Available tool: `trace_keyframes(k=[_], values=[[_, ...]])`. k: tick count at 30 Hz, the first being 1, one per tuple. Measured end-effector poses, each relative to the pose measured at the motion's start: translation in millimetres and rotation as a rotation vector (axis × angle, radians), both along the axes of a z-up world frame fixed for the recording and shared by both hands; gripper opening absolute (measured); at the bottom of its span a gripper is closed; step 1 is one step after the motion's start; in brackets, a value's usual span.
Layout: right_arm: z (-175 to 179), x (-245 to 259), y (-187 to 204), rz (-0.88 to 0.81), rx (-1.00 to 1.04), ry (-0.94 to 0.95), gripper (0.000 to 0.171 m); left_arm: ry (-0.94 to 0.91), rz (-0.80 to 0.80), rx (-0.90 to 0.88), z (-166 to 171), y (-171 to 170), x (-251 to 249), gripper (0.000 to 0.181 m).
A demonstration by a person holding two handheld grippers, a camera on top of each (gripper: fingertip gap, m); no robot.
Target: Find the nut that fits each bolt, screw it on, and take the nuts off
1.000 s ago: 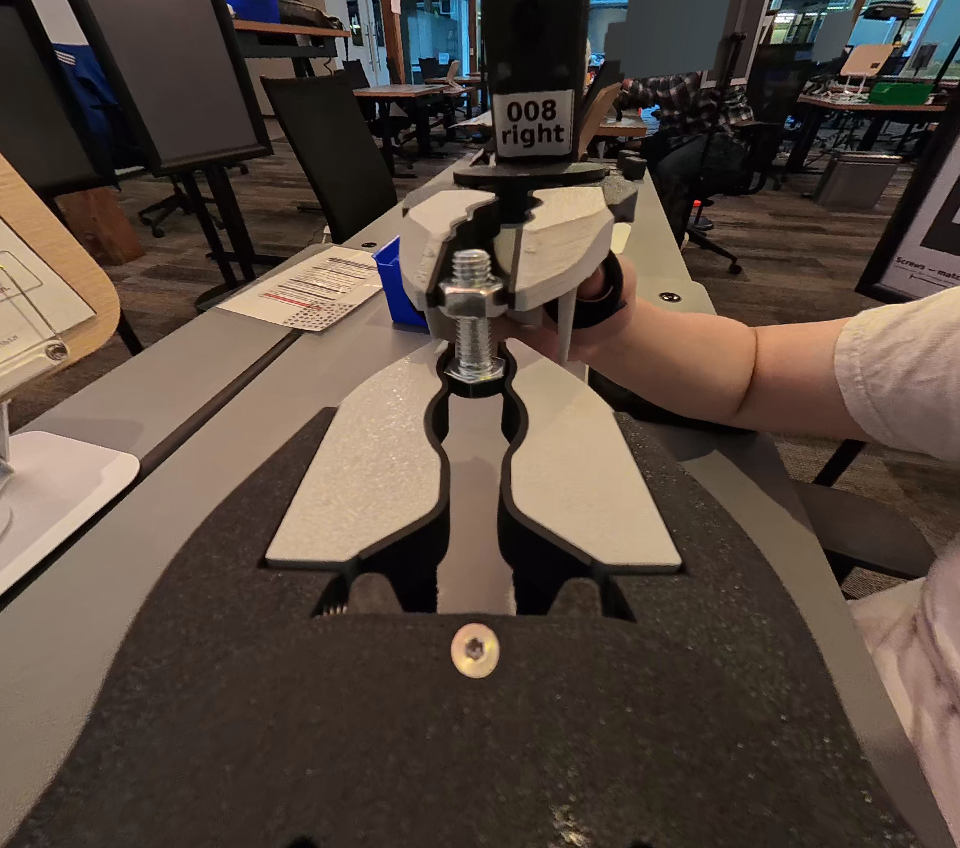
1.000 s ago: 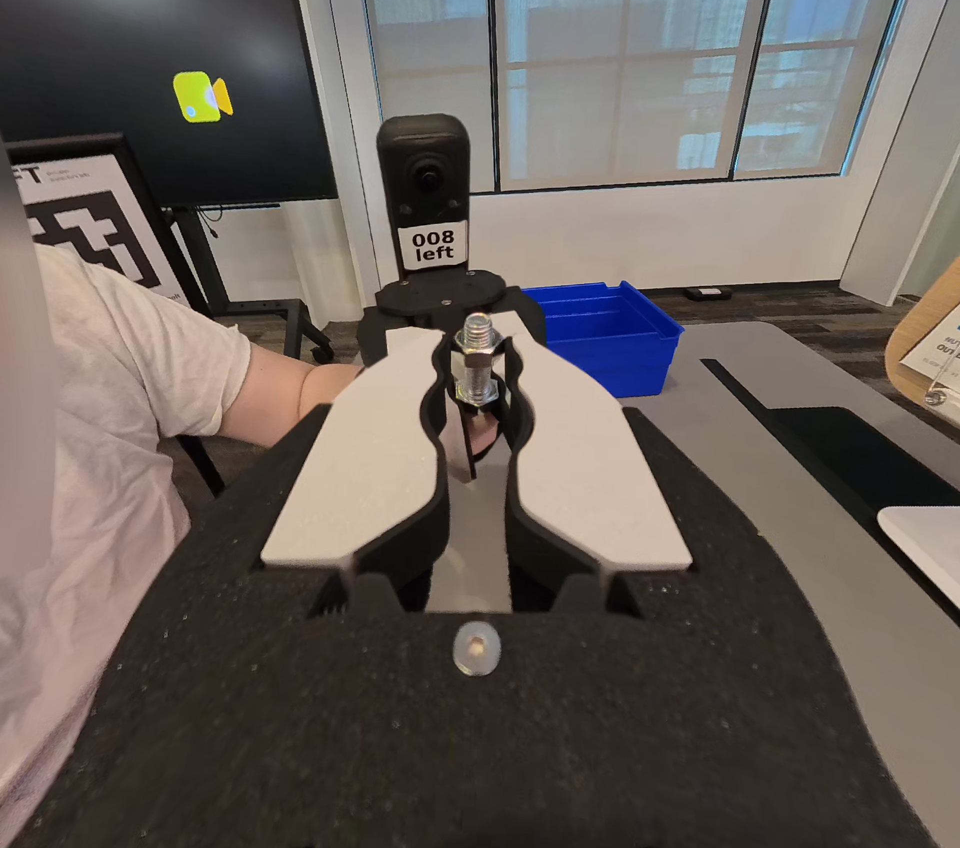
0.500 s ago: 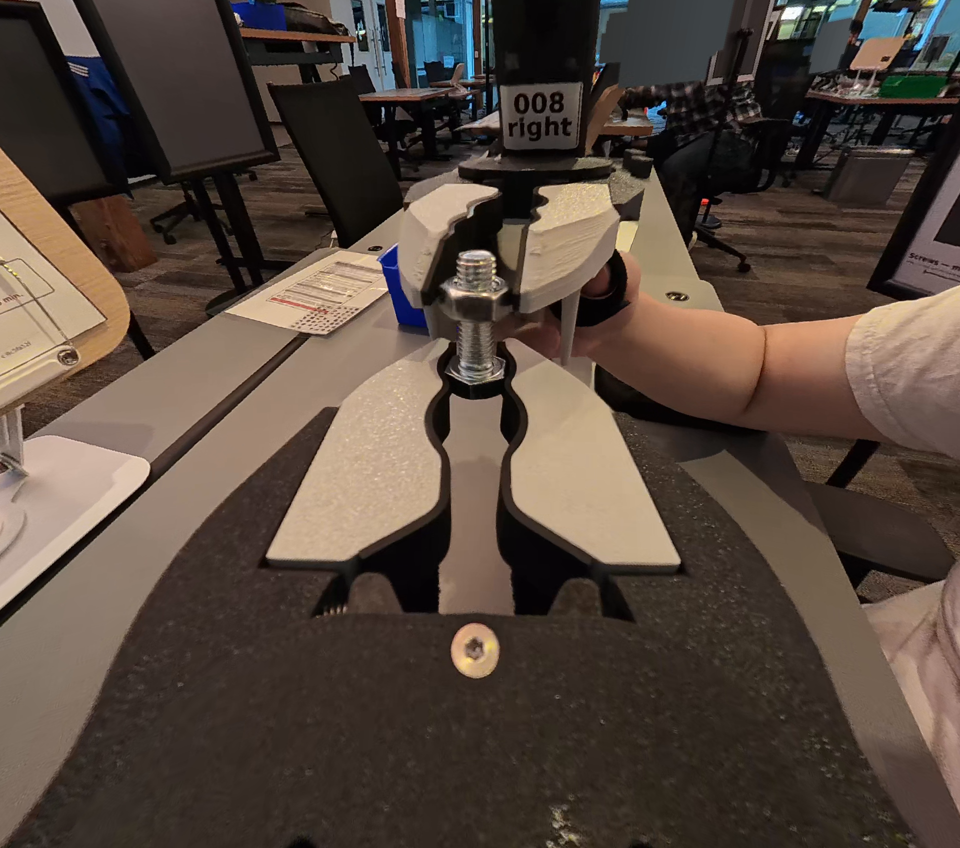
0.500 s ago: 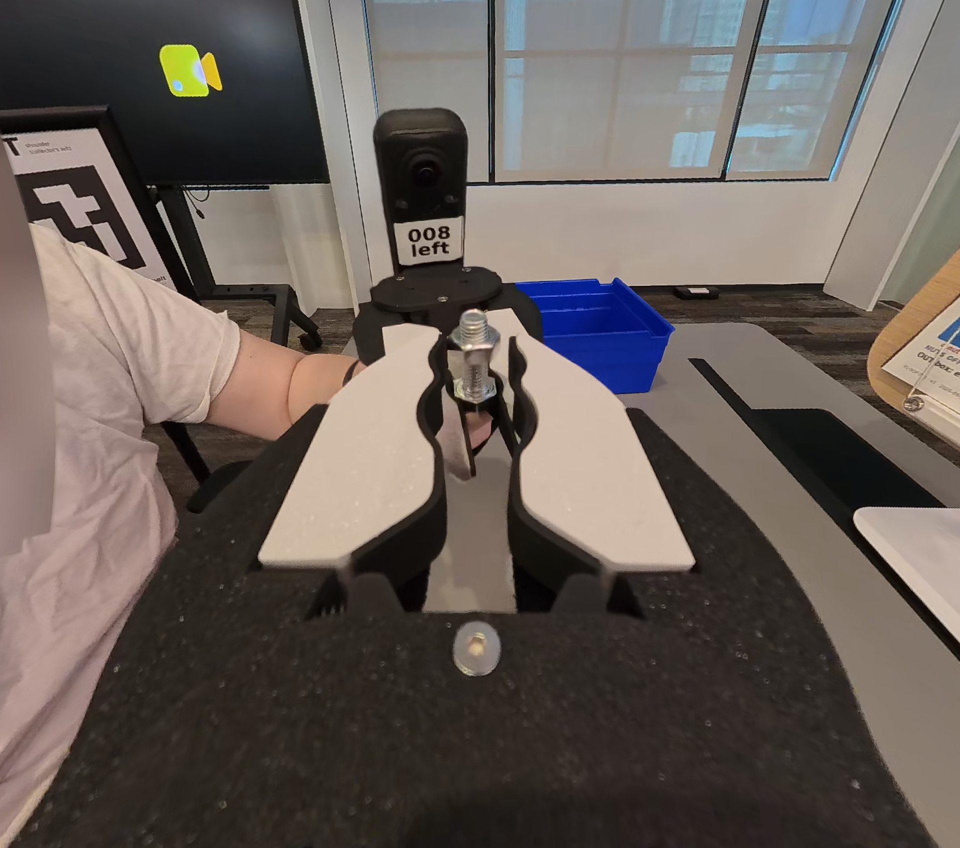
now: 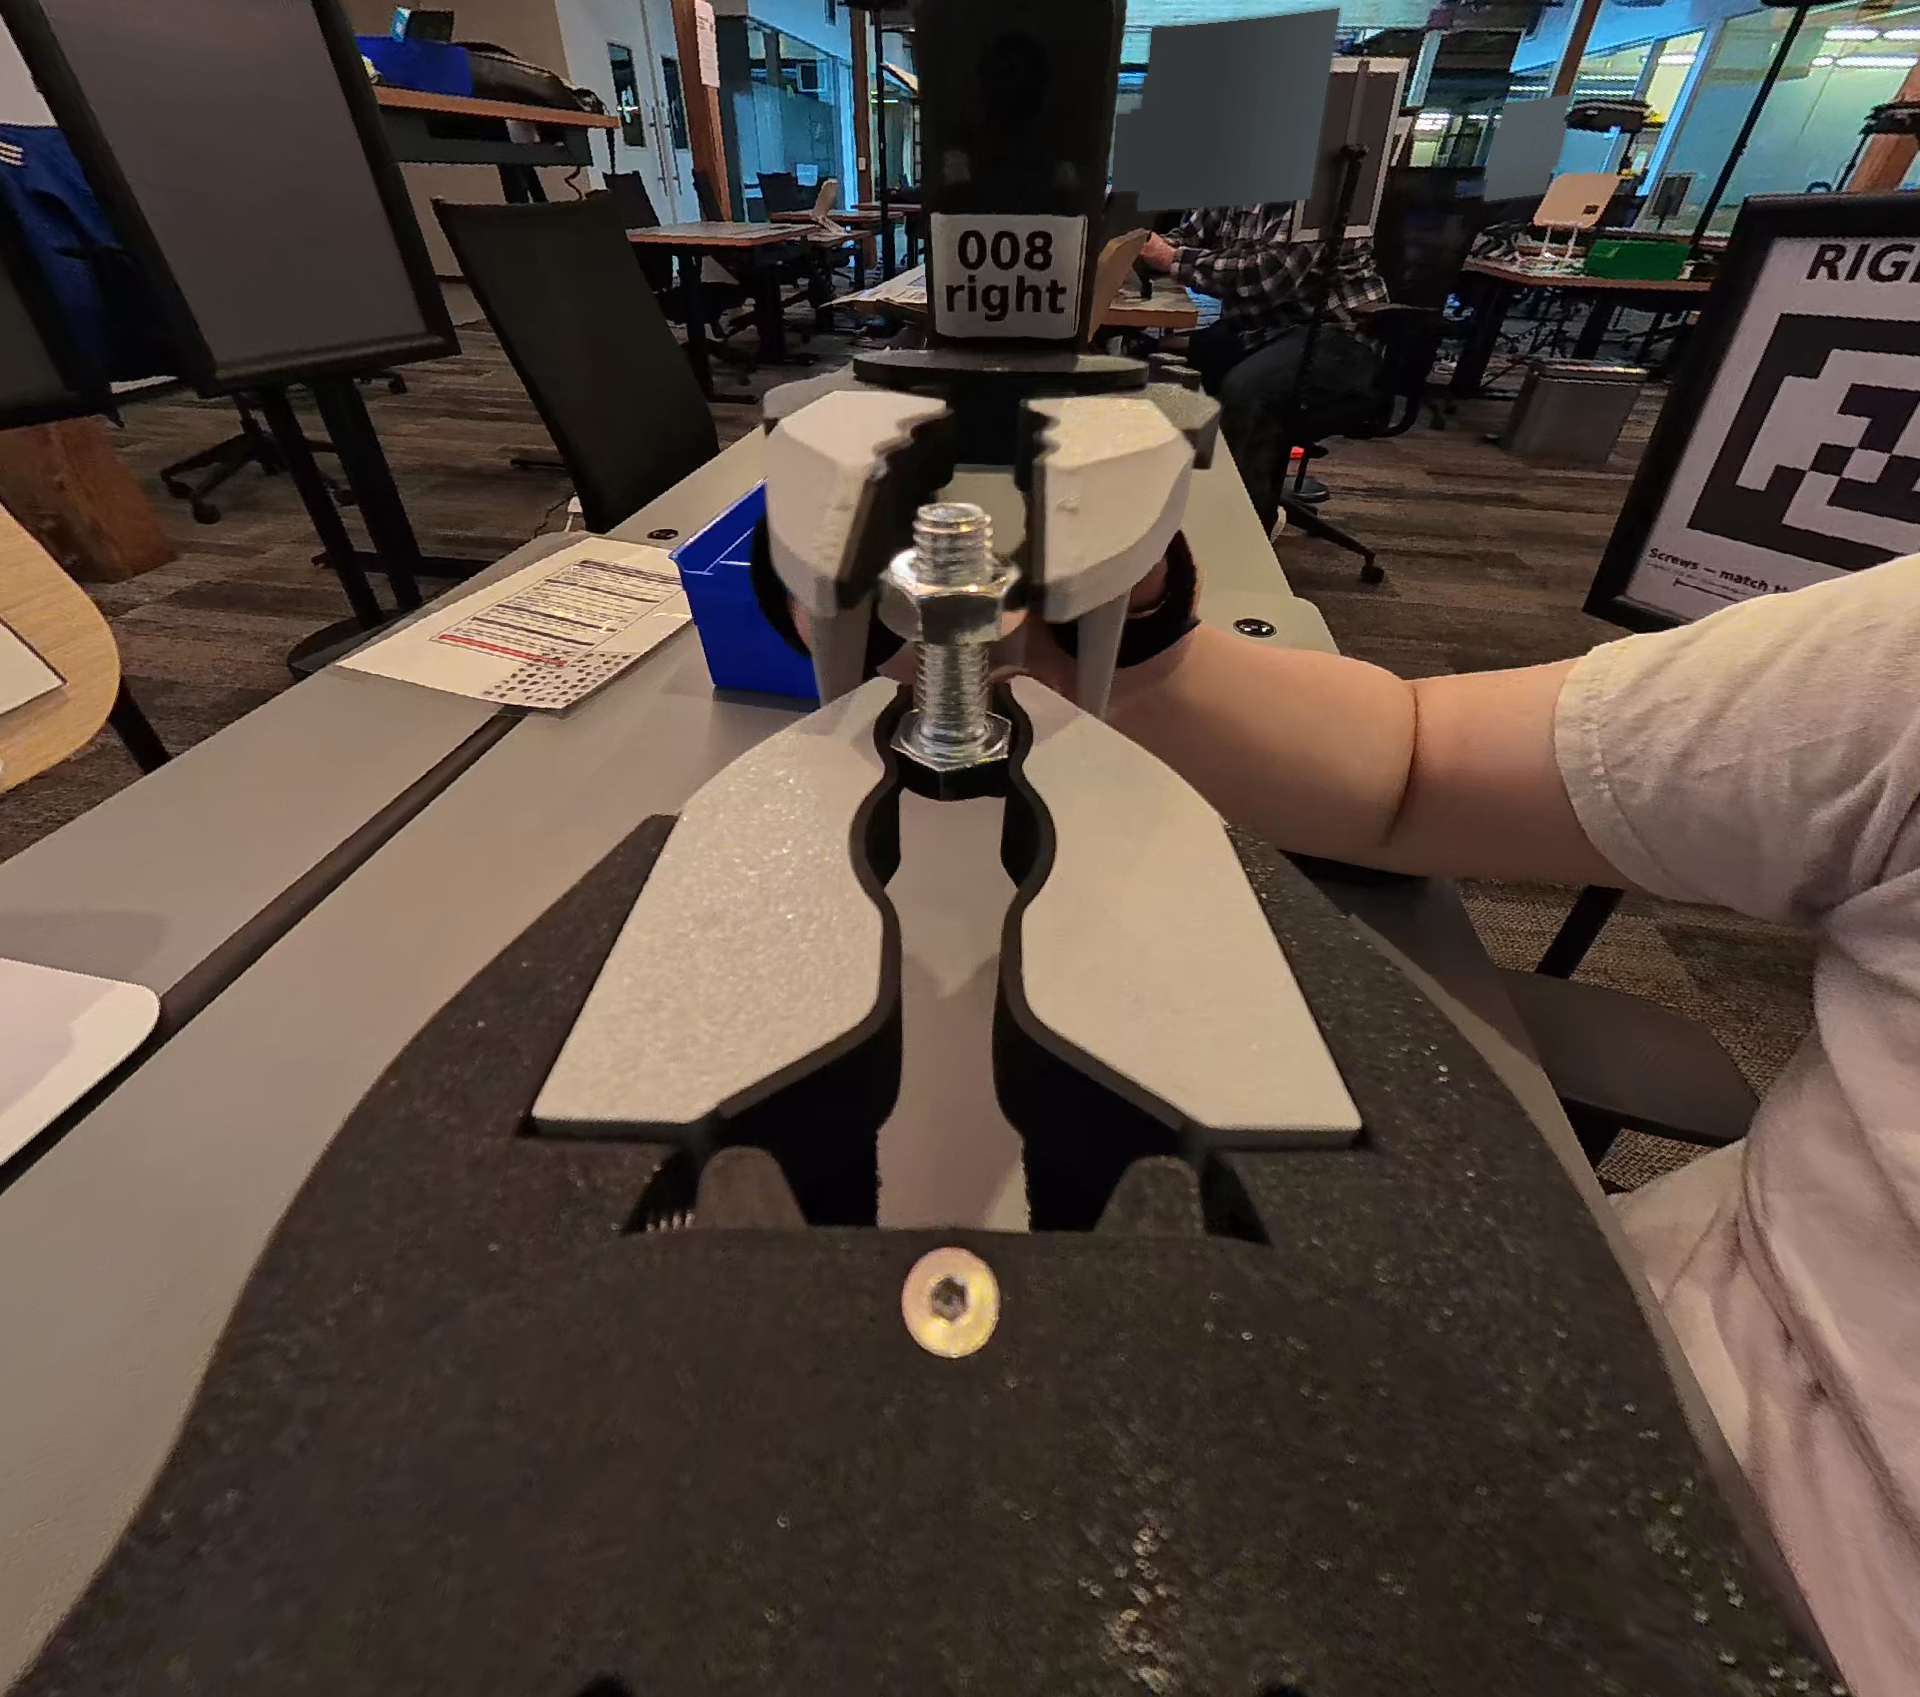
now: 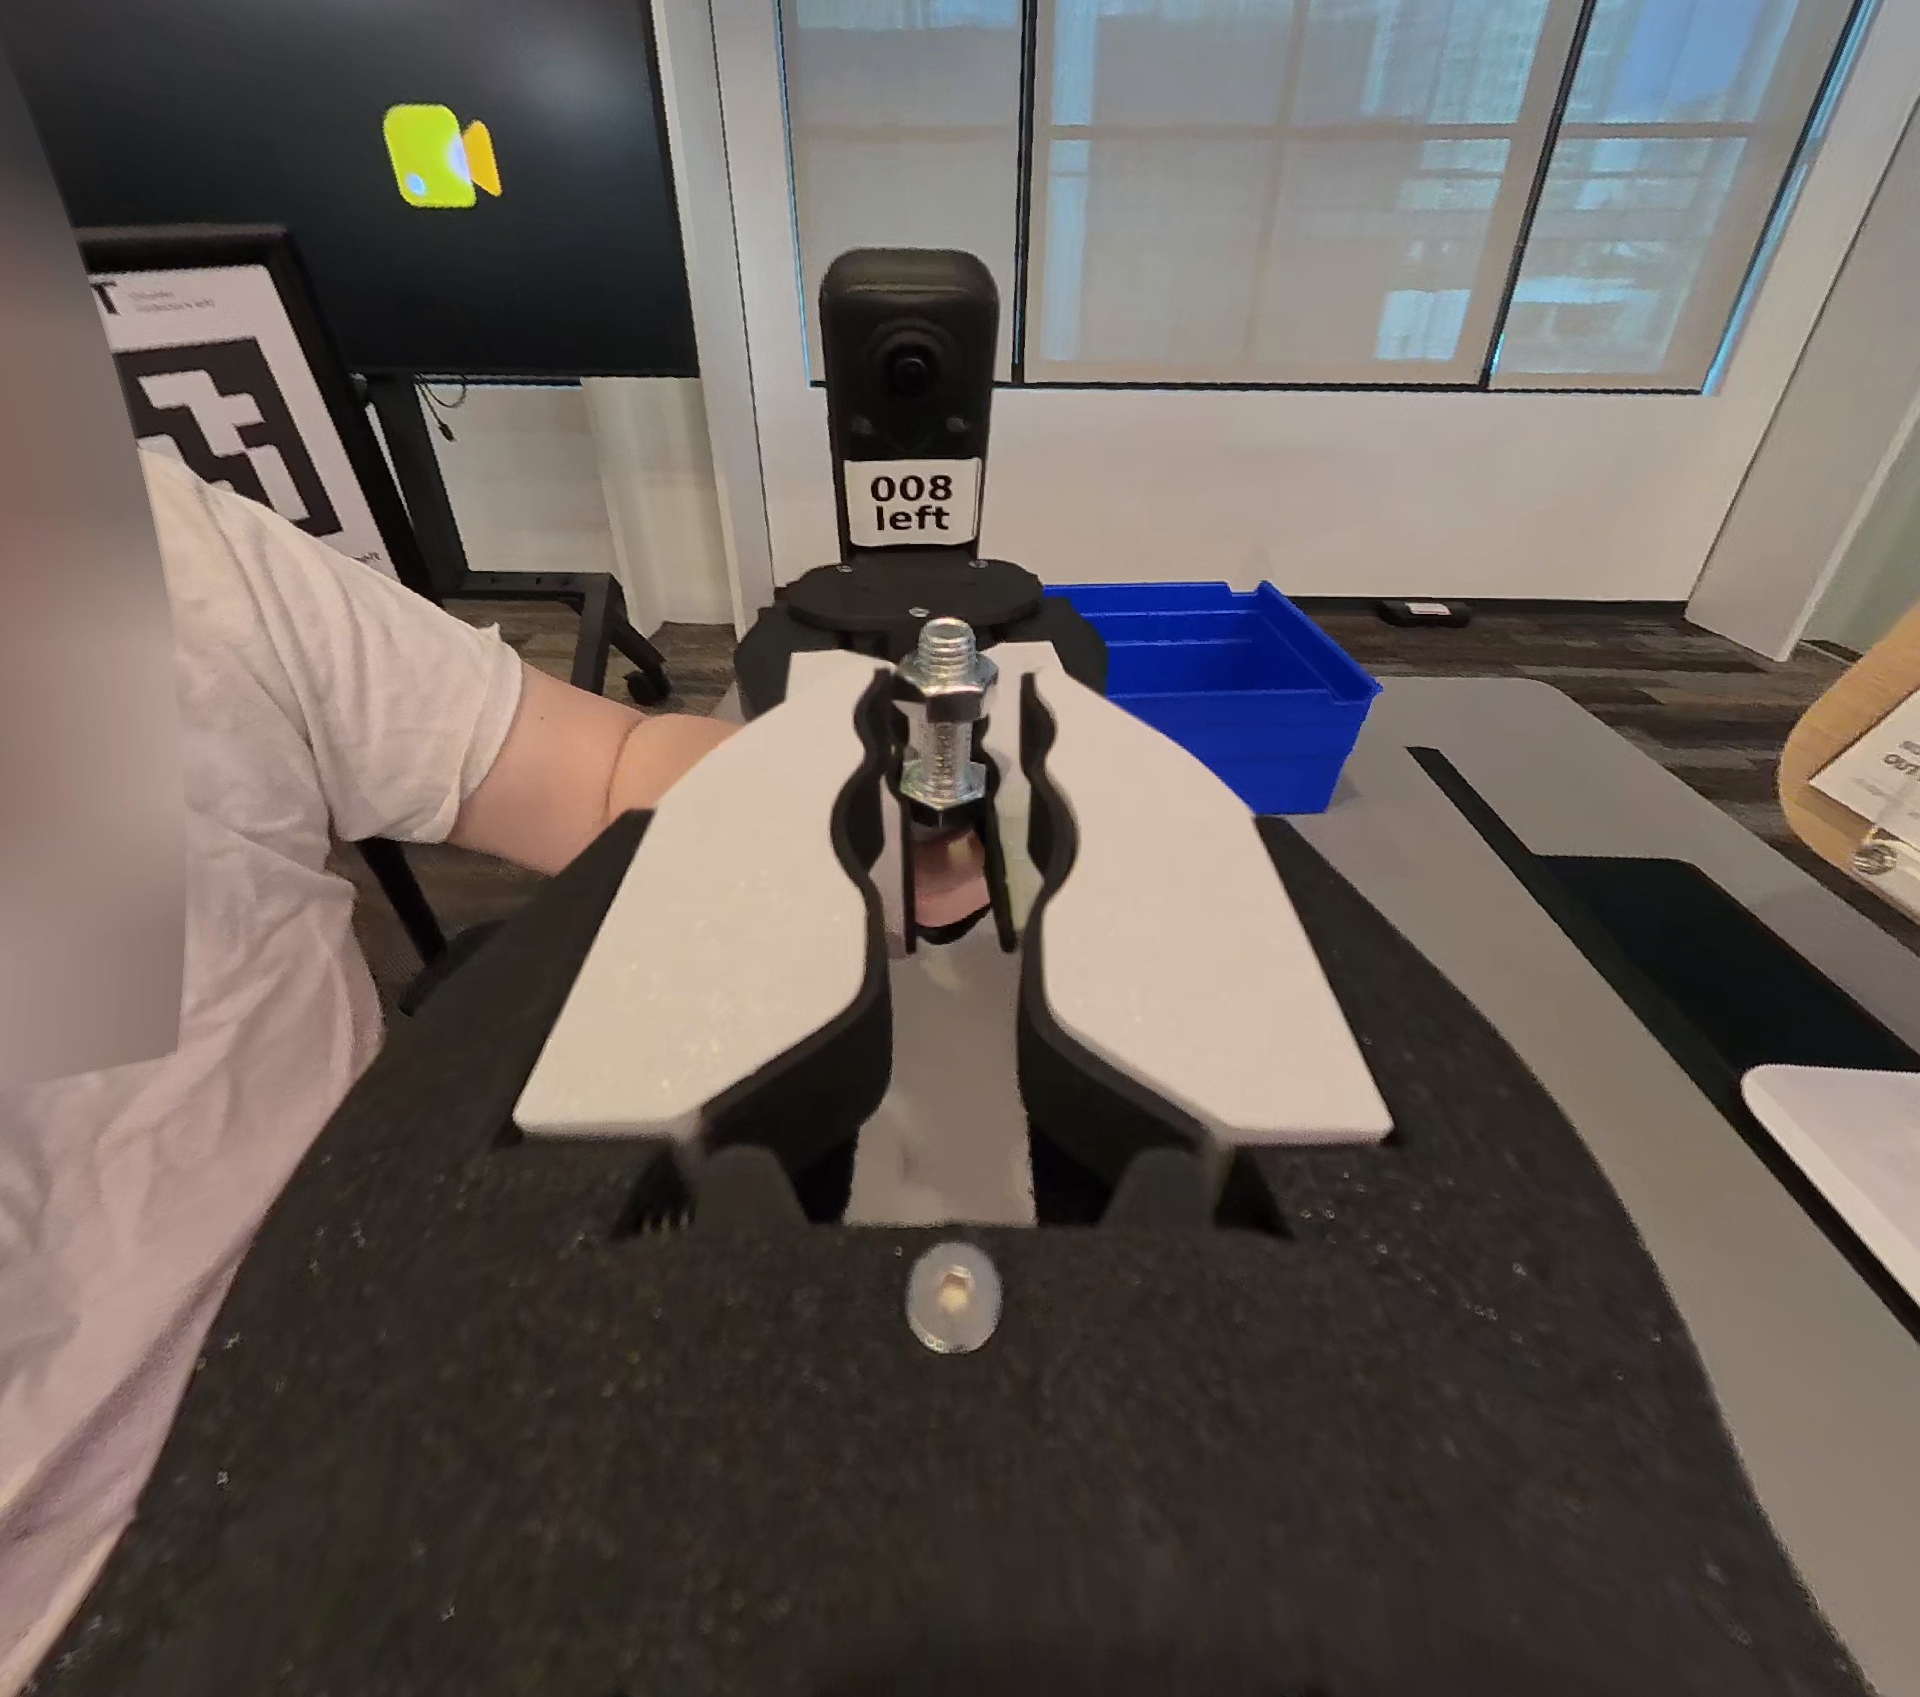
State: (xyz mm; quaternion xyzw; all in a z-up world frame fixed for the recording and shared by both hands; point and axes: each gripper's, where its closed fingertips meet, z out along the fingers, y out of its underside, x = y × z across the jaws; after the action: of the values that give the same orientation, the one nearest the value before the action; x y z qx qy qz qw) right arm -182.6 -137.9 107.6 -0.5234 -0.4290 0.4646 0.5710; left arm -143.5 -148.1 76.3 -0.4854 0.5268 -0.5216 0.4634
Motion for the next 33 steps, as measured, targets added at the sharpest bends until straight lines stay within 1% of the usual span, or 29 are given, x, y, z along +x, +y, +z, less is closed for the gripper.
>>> trace_keyframes(k=[3, 6, 10, 14, 17, 20, 24, 26, 30, 33], values=[[2.0, 5.1, 0.4, 0.012, 0.005, 0.015, 0.023, -0.009, -0.011, -0.006, 2.6, -2.1, -1.0, 0.014], [2.5, 13.0, 8.8, -0.01, -0.026, 0.045, 0.021, -0.017, -0.019, -0.017, 4.8, -2.6, -2.3, 0.014], [8.6, 9.5, -1.0, 0.063, -0.048, 0.096, 0.022, -0.006, -0.019, -0.015, 2.6, -2.9, -1.0, 0.014], [3.1, 2.4, -2.1, 0.032, -0.015, 0.037, 0.025, 0.0, -0.025, -0.015, 1.0, -4.6, 0.3, 0.014], [3.9, 6.5, 0.1, 0.03, -0.017, 0.043, 0.028, -0.003, -0.021, -0.015, 2.2, -4.6, -0.3, 0.014], [5.0, 15.7, 10.2, -0.015, -0.031, 0.065, 0.024, -0.014, -0.027, -0.019, 4.9, -4.8, -1.8, 0.014], [10.5, 13.3, -0.6, 0.059, -0.041, 0.097, 0.025, -0.008, -0.024, -0.008, 4.2, -5.3, -1.3, 0.014], [8.5, 7.8, -5.9, 0.075, -0.029, 0.072, 0.027, -0.006, -0.027, -0.01, 3.4, -5.9, -0.7, 0.014], [3.7, 4.0, -3.2, 0.031, 0.01, 0.03, 0.028, -0.006, -0.033, -0.007, 3.3, -8.1, -0.1, 0.014], [3.5, 10.2, 1.3, 0.026, -0.009, 0.036, 0.03, -0.009, -0.025, -0.009, 3.9, -6.6, -0.5, 0.014]])
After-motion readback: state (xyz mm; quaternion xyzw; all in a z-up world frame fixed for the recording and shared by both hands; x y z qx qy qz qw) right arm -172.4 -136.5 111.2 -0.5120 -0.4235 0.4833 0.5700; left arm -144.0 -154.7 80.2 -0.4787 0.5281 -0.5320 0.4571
